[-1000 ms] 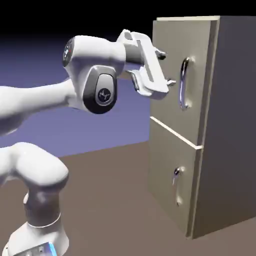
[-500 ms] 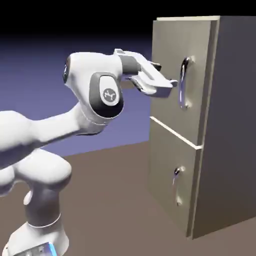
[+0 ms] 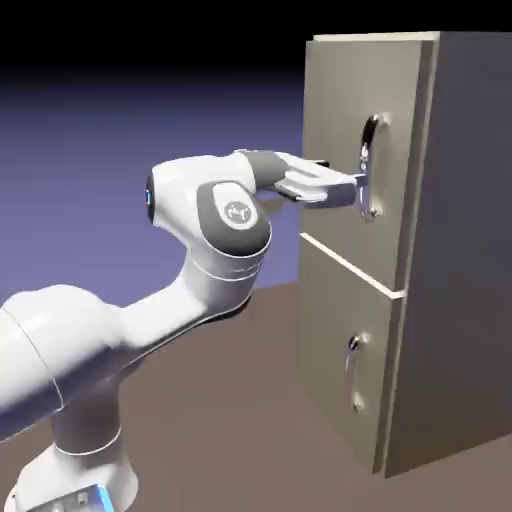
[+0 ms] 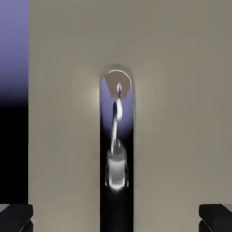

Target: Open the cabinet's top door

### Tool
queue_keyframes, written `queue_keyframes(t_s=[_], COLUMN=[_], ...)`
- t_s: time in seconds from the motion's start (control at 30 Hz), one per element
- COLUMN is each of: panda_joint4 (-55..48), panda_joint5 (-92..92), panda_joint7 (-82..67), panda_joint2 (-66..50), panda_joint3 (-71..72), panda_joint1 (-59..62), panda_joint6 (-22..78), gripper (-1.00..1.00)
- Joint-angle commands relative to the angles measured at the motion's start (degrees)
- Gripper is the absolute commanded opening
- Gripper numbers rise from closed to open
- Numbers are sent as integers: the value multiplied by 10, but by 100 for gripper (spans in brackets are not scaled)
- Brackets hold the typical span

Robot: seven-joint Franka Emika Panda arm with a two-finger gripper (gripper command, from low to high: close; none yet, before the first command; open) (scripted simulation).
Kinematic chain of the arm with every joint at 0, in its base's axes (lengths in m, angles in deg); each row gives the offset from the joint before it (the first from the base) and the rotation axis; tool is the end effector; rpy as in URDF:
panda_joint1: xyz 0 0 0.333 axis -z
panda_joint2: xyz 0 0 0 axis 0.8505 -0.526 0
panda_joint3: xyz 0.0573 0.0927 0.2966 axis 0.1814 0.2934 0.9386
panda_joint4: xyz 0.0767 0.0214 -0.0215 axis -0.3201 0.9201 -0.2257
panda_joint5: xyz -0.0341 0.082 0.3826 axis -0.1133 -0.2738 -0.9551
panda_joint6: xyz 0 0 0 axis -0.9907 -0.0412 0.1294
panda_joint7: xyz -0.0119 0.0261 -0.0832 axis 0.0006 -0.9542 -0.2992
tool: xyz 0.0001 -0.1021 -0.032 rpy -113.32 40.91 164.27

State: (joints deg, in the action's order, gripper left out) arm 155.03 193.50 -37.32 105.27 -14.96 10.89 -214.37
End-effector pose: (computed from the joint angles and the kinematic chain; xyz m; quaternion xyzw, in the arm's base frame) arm 0.3070 -0.1127 0.5716 0.2500 0.6615 0.2913 0.6442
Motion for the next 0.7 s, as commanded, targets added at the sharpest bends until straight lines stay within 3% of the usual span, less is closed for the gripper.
queue_keyframes(t_s=[0.0, 0.13, 0.17, 0.67], panda_joint4=[-13, -52, -52, 151], panda_joint5=[15, 63, 63, -50], panda_joint7=[9, 37, 37, 192], panda_joint2=[-4, -18, -18, 23], panda_joint3=[-6, -24, -24, 260], panda_joint1=[-21, -85, -85, 92], panda_joint6=[8, 31, 31, 308], gripper=[100, 100, -100, -100])
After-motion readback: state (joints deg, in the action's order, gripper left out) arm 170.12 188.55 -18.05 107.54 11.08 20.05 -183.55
